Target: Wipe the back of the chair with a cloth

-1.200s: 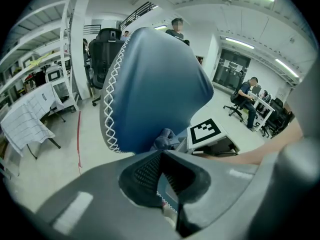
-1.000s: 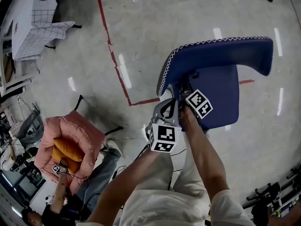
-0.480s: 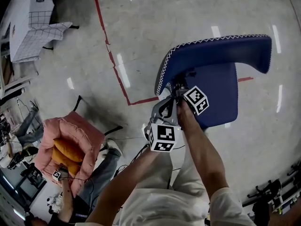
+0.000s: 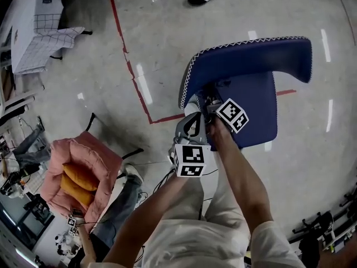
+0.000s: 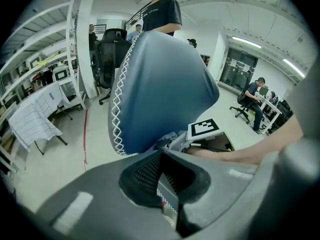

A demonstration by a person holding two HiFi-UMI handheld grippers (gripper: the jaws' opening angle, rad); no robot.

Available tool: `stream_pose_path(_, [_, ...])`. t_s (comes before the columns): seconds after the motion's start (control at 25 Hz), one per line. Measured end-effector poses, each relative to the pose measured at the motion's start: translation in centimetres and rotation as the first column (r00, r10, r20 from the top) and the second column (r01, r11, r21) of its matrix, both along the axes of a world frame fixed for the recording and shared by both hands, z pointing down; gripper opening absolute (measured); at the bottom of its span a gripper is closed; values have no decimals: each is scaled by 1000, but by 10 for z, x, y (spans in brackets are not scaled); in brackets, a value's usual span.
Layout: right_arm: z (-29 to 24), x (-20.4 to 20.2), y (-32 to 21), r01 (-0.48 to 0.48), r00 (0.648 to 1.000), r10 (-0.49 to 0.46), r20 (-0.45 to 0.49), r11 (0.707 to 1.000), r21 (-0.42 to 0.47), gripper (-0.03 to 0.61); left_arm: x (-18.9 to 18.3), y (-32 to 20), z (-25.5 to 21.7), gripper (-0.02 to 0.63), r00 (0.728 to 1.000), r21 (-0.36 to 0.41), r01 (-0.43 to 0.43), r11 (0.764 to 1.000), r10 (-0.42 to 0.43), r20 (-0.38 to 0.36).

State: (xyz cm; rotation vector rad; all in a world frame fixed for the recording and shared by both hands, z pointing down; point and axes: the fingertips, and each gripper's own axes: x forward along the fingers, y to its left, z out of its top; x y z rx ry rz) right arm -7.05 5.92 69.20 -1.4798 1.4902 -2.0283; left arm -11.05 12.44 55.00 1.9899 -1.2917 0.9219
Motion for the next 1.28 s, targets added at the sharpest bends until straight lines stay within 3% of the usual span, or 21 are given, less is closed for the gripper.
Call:
stream_pose_path(0.6, [-51,14,-14,100,995,-98,-31,992,73,84,-1,-2,-29,0,998,-6,69,998,-69,5])
stream_pose_path(0.92, [-80,8,-19,242,968,-231,-95,961,133,84,-10,-2,-40,0,993,-5,120,993,-120,19])
stream_pose_path(1.28, [-114,-5,-14,291,956,-280,-84,941,171,84,-14,5,-56,0,988,5,151,989,-151,18])
